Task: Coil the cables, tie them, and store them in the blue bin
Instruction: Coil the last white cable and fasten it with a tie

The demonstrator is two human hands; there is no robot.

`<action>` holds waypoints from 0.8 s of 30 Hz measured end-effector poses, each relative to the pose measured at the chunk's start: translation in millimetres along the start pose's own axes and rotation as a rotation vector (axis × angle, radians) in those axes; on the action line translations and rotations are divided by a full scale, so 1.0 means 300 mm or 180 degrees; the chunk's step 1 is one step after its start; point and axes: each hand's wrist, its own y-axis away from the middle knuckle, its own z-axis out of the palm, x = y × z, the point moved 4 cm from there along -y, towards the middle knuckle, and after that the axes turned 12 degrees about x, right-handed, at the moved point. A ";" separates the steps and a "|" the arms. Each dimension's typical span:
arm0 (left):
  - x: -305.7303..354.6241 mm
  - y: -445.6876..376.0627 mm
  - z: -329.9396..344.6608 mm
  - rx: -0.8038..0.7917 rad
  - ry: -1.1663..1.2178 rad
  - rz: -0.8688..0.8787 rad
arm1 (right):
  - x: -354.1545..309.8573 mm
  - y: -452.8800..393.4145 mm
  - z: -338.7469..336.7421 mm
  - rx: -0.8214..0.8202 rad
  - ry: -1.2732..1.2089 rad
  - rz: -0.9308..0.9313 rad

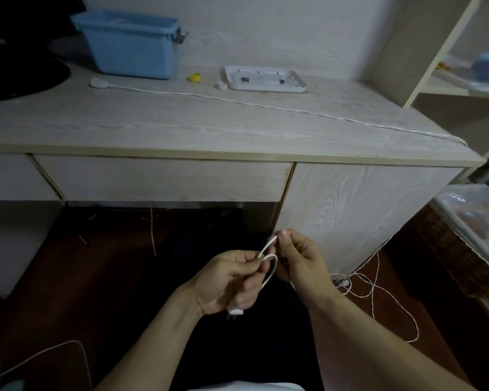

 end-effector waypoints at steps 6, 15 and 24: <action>0.036 -0.021 -0.028 0.0774 0.0817 0.0508 | -0.009 -0.005 -0.004 -0.0162 0.0559 -0.0368; 0.137 -0.006 -0.146 0.1420 0.2272 0.1158 | 0.014 -0.023 -0.037 -0.0082 0.1329 -0.0233; 0.131 0.005 -0.136 0.1178 0.2082 0.1117 | -0.023 -0.066 -0.115 0.0904 0.1434 -0.0461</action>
